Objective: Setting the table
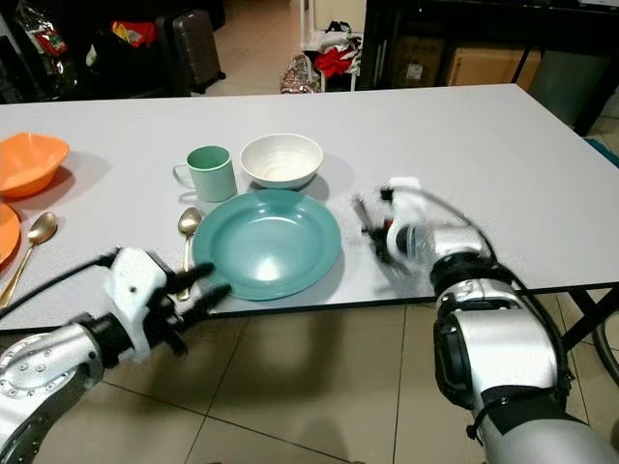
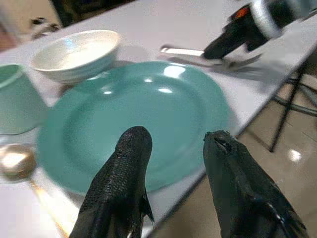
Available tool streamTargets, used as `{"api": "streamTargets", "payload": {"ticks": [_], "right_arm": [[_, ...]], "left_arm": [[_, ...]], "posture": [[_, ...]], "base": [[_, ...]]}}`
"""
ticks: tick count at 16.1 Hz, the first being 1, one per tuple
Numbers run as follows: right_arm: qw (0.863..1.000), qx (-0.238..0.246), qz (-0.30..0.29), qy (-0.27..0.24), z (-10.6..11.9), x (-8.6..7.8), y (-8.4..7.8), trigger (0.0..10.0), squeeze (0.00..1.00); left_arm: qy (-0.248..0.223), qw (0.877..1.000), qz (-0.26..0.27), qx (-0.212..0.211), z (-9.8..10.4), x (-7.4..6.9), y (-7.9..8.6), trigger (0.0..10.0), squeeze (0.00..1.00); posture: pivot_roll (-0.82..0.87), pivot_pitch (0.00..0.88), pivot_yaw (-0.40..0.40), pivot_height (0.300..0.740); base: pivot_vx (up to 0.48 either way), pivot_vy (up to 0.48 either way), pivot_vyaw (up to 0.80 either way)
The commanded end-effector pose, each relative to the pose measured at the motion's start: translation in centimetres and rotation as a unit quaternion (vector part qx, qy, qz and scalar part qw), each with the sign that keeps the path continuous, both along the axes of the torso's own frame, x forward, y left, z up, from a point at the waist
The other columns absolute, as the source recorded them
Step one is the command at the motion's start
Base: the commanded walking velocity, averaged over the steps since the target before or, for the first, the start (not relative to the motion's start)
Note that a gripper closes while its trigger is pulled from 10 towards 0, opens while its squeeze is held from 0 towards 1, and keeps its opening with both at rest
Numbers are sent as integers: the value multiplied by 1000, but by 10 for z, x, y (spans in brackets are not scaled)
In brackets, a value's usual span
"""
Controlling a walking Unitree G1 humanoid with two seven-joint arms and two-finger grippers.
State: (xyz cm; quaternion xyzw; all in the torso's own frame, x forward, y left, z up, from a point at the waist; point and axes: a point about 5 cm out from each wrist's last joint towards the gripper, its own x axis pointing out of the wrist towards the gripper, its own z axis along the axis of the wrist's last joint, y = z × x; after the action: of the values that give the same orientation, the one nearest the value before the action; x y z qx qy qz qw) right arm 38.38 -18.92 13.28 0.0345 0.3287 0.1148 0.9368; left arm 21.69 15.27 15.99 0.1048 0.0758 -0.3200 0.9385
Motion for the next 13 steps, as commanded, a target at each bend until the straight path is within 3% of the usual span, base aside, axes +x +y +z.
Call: {"api": "streamTargets", "payload": {"ticks": [1,3,4,5,7,8,10,13], "right_arm": [[999,15,-3,-38,26,10,2,0,0],[998,43,8,-53,49,9,15,0,0],[997,56,26,-54,55,4,32,0,0],[997,56,26,-54,55,4,32,0,0],[993,81,69,-57,64,-7,71,0,0],[991,91,84,-50,65,-13,90,0,0],[991,82,104,-33,54,-21,109,0,0],[991,82,105,-1,40,-36,120,0,0]], "left_arm": [[-1,1000,30,6,0,3,6,10000,0],[-3,999,43,3,0,2,8,10000,0],[-1,999,43,6,-1,2,9,10000,0],[-1,999,43,6,-1,2,9,10000,0],[-5,999,49,14,2,5,16,10000,0],[-7,999,51,18,4,6,18,10000,0],[-4,999,46,23,3,5,18,10000,0],[6,999,39,24,1,-1,17,10000,0]], "posture": [[-34,0,29,740],[-40,0,30,740],[-45,0,31,740],[-45,0,31,740],[-45,0,32,740],[-43,0,31,740],[-33,0,25,740],[-23,0,17,740]], "base": [[0,0,0],[0,0,0],[0,0,0],[0,0,0],[0,0,0],[0,0,0],[0,0,0],[0,0,0]]}}
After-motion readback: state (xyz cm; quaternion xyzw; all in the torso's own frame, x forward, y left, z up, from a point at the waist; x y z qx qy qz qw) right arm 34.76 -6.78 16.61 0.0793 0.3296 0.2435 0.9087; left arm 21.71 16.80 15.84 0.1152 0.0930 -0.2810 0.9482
